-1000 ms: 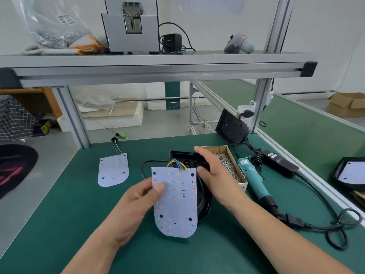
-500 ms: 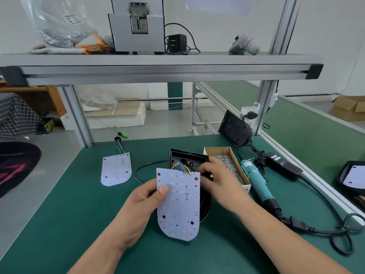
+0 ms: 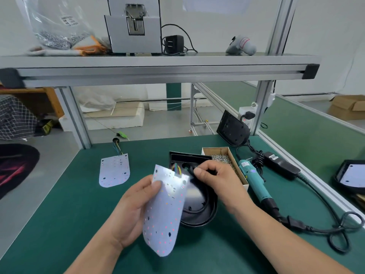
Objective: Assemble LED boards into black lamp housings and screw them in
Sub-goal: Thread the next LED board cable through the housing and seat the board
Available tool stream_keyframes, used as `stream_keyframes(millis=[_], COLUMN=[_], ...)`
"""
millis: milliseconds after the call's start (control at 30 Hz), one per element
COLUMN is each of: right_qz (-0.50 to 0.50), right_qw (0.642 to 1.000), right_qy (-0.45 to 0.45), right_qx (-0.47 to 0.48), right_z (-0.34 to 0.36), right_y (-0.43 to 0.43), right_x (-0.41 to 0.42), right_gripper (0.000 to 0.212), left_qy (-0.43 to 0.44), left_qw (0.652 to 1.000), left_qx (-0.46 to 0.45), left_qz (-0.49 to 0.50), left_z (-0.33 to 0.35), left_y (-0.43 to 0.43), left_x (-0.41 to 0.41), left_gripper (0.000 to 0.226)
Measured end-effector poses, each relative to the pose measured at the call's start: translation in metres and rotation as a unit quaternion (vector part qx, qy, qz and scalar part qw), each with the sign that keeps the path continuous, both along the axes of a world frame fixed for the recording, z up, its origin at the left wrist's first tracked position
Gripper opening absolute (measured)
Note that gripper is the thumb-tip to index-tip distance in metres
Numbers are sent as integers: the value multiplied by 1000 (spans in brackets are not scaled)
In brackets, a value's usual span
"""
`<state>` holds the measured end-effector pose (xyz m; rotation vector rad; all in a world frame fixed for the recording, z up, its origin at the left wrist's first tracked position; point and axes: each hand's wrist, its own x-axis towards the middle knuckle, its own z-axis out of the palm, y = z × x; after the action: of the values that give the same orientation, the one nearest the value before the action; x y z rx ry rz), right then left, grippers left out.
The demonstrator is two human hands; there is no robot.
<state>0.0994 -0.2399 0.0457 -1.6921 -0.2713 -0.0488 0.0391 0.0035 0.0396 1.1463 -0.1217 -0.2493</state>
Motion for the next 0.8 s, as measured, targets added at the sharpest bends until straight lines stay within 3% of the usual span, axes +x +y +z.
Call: stream_keyframes(millis=[133,233,300,367,467,600,733,800], right_qz=[-81,-91,-88,-86,-78,-75,-70,-63], right_qw=[984,977,977,978,978,972,976,980], right_qy=[-74,-72,-77,-75,-76,-102,-103,-97], right_qx=[-143,-179,-181,-177,-176,-197,-179,-164], right_z=[-2,0,2,5,6,2,2,4], right_y=[8,11,7,1,-3,4,9,10], right_x=[2,2,3,5,7,4,1,-1], right_gripper=[17,16,16,16,15,13,16,14], left_qy=[8,21,-6,-57,-76,-102,-127,-113], left_qw=[997,975,935,871,772,699,664,674], left_qx=[49,199,331,467,612,677,699,696], left_qz=[51,94,131,145,152,209,235,221], left_z=[-6,-3,-1,-2,-2,-3,0,-5], left_y=[-9,-18,-18,-16,-13,-13,-11,-13], left_x=[0,-1,-1,-1,-3,-2,-1,1], left_gripper=[31,31,27,26,54,72,70,74])
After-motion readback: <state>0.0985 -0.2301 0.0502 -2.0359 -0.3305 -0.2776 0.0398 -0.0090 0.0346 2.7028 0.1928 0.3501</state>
